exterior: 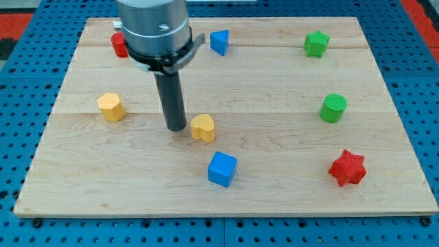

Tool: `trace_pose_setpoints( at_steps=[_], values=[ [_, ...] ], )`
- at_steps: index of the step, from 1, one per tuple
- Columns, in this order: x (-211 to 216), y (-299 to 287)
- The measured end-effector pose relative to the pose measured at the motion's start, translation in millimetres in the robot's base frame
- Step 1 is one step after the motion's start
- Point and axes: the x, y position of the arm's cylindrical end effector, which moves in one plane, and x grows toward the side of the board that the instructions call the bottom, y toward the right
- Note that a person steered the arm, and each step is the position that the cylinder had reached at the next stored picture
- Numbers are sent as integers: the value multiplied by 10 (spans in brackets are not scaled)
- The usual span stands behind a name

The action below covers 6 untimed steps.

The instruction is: Push the yellow hexagon towards the center of the board

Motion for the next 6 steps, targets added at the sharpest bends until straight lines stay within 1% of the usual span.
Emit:
trace_pose_setpoints(
  at_steps=[1, 3, 4, 6],
  values=[
    [101, 278],
    [106, 305],
    [104, 104],
    [203, -1051]
  ],
)
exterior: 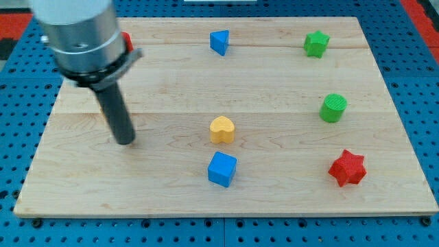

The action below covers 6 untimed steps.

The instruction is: Push the yellow hexagon towards the center of the board

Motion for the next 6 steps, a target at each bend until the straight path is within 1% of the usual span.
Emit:
trace_pose_setpoints(
  at_steps=[1, 2, 3, 5, 6],
  values=[
    [0, -433],
    [-95, -626],
    [-475, -626],
    [-576, -580],
    [-571, -363]
  ],
)
